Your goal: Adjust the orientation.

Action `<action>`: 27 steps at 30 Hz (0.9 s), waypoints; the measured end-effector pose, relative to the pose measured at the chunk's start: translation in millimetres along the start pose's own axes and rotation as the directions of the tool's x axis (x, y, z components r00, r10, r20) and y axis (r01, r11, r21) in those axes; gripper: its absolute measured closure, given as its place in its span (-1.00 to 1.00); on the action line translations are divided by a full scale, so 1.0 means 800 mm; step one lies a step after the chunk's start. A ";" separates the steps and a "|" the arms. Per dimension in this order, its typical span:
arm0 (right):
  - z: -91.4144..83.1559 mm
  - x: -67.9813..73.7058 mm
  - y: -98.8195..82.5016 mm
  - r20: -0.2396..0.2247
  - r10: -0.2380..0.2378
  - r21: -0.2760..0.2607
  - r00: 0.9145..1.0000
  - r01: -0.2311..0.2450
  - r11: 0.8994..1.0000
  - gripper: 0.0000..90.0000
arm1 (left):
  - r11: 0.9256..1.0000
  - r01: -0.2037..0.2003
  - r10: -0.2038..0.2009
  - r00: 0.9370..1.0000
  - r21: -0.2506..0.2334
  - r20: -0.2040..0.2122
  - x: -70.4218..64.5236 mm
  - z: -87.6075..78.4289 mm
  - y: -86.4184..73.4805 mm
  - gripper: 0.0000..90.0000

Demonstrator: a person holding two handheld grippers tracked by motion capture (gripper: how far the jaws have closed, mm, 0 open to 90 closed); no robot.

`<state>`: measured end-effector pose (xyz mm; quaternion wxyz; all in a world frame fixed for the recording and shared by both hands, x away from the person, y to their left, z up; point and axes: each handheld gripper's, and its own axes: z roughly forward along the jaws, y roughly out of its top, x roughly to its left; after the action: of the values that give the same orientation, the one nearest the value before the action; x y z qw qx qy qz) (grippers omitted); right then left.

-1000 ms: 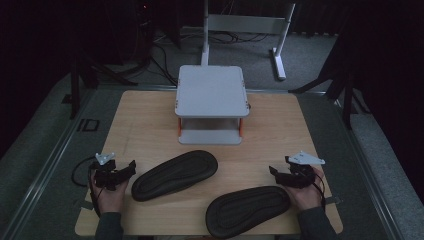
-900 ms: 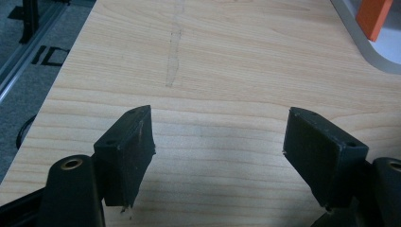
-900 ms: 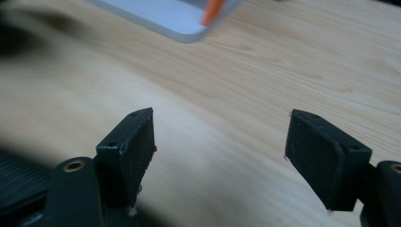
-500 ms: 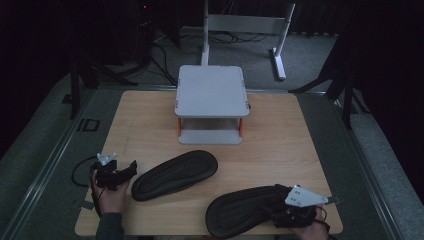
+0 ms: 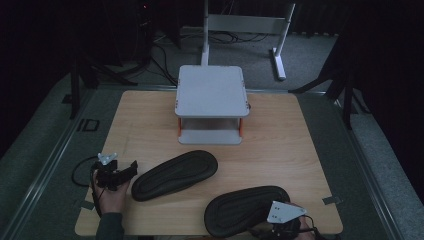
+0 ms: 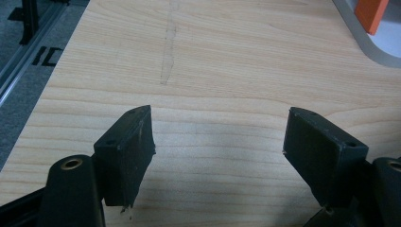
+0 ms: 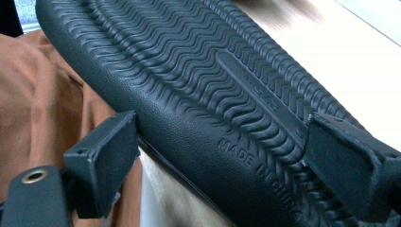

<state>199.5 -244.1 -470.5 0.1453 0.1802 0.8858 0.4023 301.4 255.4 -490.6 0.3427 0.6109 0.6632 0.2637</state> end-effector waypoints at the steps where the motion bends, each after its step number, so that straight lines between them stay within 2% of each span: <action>1: 0.001 -0.001 0.001 -0.004 -0.003 0.001 1.000 0.003 1.000 -0.76 | 1.000 -0.001 0.001 1.000 0.000 0.000 0.000 0.000 0.000 -0.43; 10: 0.004 0.003 0.003 0.003 -0.039 0.012 0.999 0.039 0.999 -0.77 | 1.000 -0.009 0.009 1.000 0.003 -0.001 -0.001 0.001 0.000 -0.43; 12: 0.006 0.001 0.004 -0.001 -0.030 0.004 1.000 0.030 1.000 -0.76 | 1.000 -0.007 0.007 1.000 0.001 -0.001 -0.001 0.001 0.000 -0.43; 16: 0.010 -0.006 0.005 0.022 0.020 -0.018 1.000 -0.020 1.000 -0.62 | 1.000 -0.008 0.008 1.000 0.001 -0.001 -0.001 0.000 0.000 -0.43; 18: 0.010 -0.012 0.006 0.033 0.060 -0.034 0.998 -0.059 0.998 -0.44 | 1.000 -0.006 0.006 1.000 0.000 -0.001 0.000 0.000 0.000 -0.43; 20: 0.009 -0.021 0.007 0.023 0.121 -0.057 0.992 -0.120 0.991 -0.20 | 1.000 -0.005 0.005 1.000 0.000 0.000 0.000 0.000 0.000 -0.43; 21: 0.009 -0.021 0.007 0.023 0.121 -0.057 0.992 -0.120 0.991 -0.20 | 1.000 -0.004 0.004 1.000 0.000 0.000 0.000 0.000 0.000 -0.43; 22: 0.006 -0.031 0.004 0.003 0.181 -0.083 0.983 -0.180 0.980 0.02 | 1.000 -0.003 0.003 1.000 -0.001 -0.001 0.000 0.000 0.000 -0.43; 23: 0.006 -0.031 0.004 0.003 0.181 -0.083 0.983 -0.180 0.980 0.02 | 1.000 -0.003 0.003 1.000 -0.001 -0.001 0.000 0.000 0.000 -0.43; 24: 0.004 -0.035 0.002 -0.009 0.204 -0.099 0.979 -0.204 0.974 0.14 | 1.000 -0.002 0.002 1.000 -0.001 0.000 0.000 0.000 0.000 -0.43; 25: -0.001 -0.043 -0.002 0.030 0.238 -0.112 0.971 -0.233 0.966 0.25 | 1.000 -0.001 0.001 1.000 -0.001 -0.001 0.000 0.000 0.000 -0.43; 27: -0.005 -0.050 -0.008 0.052 0.263 -0.101 0.963 -0.257 0.961 0.18 | 1.000 -0.001 0.001 1.000 -0.001 0.000 0.000 0.000 0.000 -0.43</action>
<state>232.0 -268.1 -468.4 0.1283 0.3009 0.8295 0.4527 301.7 255.3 -490.5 0.3427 0.6111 0.6628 0.2642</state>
